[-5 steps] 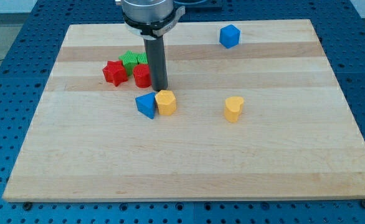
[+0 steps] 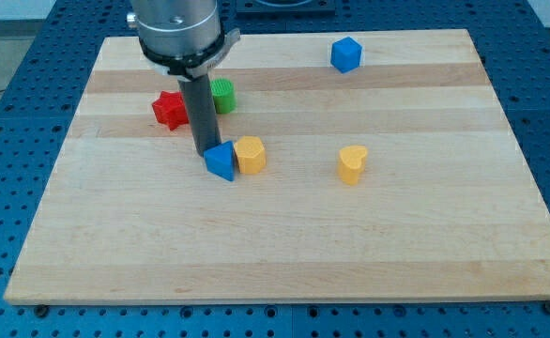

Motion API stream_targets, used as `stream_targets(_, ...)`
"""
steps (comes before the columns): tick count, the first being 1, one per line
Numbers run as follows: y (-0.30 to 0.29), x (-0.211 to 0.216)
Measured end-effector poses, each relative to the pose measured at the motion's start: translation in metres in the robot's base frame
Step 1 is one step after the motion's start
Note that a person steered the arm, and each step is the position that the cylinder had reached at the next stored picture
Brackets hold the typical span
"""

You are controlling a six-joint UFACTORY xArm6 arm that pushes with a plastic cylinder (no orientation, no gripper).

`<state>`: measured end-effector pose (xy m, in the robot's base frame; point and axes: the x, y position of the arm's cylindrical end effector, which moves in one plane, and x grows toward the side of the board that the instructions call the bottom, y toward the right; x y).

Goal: Push blue triangle below yellow hexagon

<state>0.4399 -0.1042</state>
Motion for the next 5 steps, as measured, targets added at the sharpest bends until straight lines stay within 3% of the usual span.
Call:
stream_targets(3, -0.029, 0.006)
stream_targets(5, -0.023, 0.050)
